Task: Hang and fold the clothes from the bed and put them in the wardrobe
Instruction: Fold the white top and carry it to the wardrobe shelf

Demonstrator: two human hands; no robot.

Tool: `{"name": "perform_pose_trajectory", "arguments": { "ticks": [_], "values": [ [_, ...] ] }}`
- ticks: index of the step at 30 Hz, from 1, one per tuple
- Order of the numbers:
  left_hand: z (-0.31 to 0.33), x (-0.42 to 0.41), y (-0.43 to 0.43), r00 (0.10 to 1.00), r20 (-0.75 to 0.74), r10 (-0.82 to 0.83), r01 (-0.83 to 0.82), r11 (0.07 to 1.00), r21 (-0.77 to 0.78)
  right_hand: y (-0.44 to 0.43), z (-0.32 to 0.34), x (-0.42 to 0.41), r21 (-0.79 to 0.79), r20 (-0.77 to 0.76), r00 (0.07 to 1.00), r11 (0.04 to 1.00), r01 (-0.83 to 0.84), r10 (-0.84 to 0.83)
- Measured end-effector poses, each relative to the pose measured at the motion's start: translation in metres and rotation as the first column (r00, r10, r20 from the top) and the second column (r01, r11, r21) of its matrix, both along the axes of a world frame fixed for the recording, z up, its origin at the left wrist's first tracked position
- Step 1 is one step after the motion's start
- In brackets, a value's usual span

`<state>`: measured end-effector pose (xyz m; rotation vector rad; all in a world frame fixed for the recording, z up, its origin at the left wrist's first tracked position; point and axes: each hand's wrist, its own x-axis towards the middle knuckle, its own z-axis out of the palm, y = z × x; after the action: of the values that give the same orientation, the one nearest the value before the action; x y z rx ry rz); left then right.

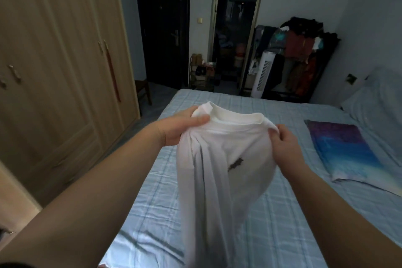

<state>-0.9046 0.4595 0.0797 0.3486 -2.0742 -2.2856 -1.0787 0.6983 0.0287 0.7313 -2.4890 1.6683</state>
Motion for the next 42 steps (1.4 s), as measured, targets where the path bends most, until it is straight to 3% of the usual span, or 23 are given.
{"name": "perform_pose_trajectory", "arguments": {
  "ticks": [4, 9, 11, 13, 15, 19, 24, 28, 33, 36, 42],
  "values": [
    [0.008, -0.003, -0.003, 0.995, 0.100, 0.008, 0.038, 0.890, -0.453, 0.018, 0.039, -0.015, 0.075, -0.129, 0.991, 0.996, 0.056, -0.046],
    [0.017, -0.006, -0.001, 0.995, -0.015, 0.097, -0.093, 0.885, -0.457, 0.039, 0.075, -0.029, 0.128, -0.249, 0.968, 0.989, 0.072, -0.038],
    [0.017, -0.008, -0.002, 0.992, -0.037, 0.118, -0.117, 0.802, -0.586, 0.045, 0.083, -0.030, 0.125, -0.287, 0.957, 0.989, 0.082, -0.043],
    [0.016, -0.010, -0.002, 0.990, -0.051, 0.133, -0.127, 0.664, -0.737, 0.050, 0.089, -0.030, 0.119, -0.313, 0.948, 0.988, 0.100, -0.058],
    [0.015, -0.012, 0.000, 0.982, -0.112, 0.151, -0.179, 0.576, -0.797, 0.055, 0.094, -0.031, 0.094, -0.326, 0.942, 0.989, 0.113, -0.077],
    [0.014, -0.012, -0.003, 0.936, -0.267, 0.229, -0.347, 0.463, -0.816, 0.063, 0.100, -0.032, 0.066, -0.357, 0.929, 0.989, 0.131, -0.099],
    [0.006, -0.015, -0.004, 0.875, -0.264, 0.407, -0.466, 0.557, -0.687, 0.077, 0.100, -0.028, 0.122, -0.389, 0.915, 0.979, 0.162, -0.103],
    [-0.002, -0.020, 0.000, 0.840, -0.262, 0.476, -0.511, 0.529, -0.678, 0.088, 0.099, -0.024, 0.137, -0.427, 0.893, 0.966, 0.219, -0.142],
    [-0.012, -0.020, 0.023, 0.673, -0.329, 0.662, -0.725, 0.503, -0.471, 0.098, 0.090, -0.011, 0.114, -0.481, 0.845, 0.939, 0.325, -0.234],
    [-0.018, -0.011, 0.038, 0.599, -0.415, 0.685, -0.787, 0.410, -0.461, 0.106, 0.086, -0.006, 0.103, -0.515, 0.807, 0.913, 0.395, -0.291],
    [0.007, 0.013, 0.048, 0.554, -0.674, 0.489, -0.814, 0.147, -0.562, 0.142, 0.092, 0.006, -0.029, -0.554, 0.723, 0.877, 0.479, -0.413]
  ]
}}
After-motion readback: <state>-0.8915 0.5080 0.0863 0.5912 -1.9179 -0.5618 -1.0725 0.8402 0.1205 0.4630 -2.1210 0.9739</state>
